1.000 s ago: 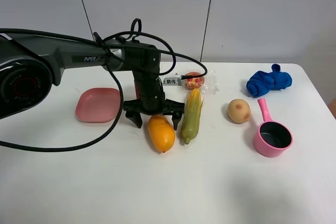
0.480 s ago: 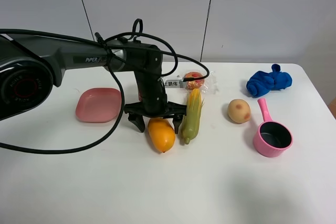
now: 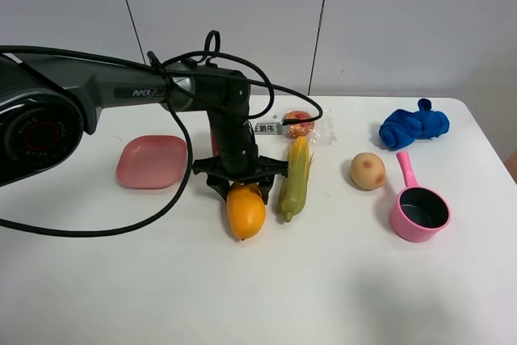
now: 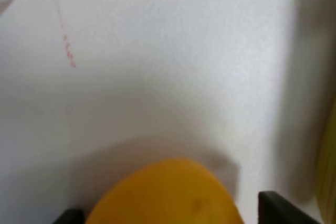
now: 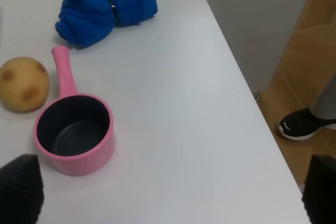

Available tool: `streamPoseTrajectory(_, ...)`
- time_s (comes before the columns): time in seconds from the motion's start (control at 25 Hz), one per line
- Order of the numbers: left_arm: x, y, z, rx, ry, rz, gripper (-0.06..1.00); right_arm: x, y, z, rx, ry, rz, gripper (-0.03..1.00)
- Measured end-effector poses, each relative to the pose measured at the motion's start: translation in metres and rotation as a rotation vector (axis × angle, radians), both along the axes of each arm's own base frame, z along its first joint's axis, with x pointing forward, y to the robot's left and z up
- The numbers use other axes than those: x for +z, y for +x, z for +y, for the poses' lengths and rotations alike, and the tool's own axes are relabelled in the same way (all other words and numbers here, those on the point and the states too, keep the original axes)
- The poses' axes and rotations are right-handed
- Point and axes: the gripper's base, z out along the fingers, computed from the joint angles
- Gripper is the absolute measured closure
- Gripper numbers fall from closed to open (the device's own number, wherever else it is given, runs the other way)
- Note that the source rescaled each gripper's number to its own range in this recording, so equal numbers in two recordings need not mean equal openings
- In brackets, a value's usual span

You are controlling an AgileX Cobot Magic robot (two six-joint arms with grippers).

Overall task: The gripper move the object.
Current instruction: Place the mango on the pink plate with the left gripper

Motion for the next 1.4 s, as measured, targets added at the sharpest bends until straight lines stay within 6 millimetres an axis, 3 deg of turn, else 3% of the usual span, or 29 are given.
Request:
streamPoseTrajectory(0.92, 0.021, 0.005, -0.005, -0.069, -0.007, 0.007, 0.94, 0.0, 0.0, 0.0, 0.0, 0.0, 0.0, -0.03)
streamPoseTrajectory(1.4, 0.066, 0.0, 0.0, -0.081, -0.035, -0.016, 0.94, 0.0, 0.0, 0.0, 0.0, 0.0, 0.0, -0.03)
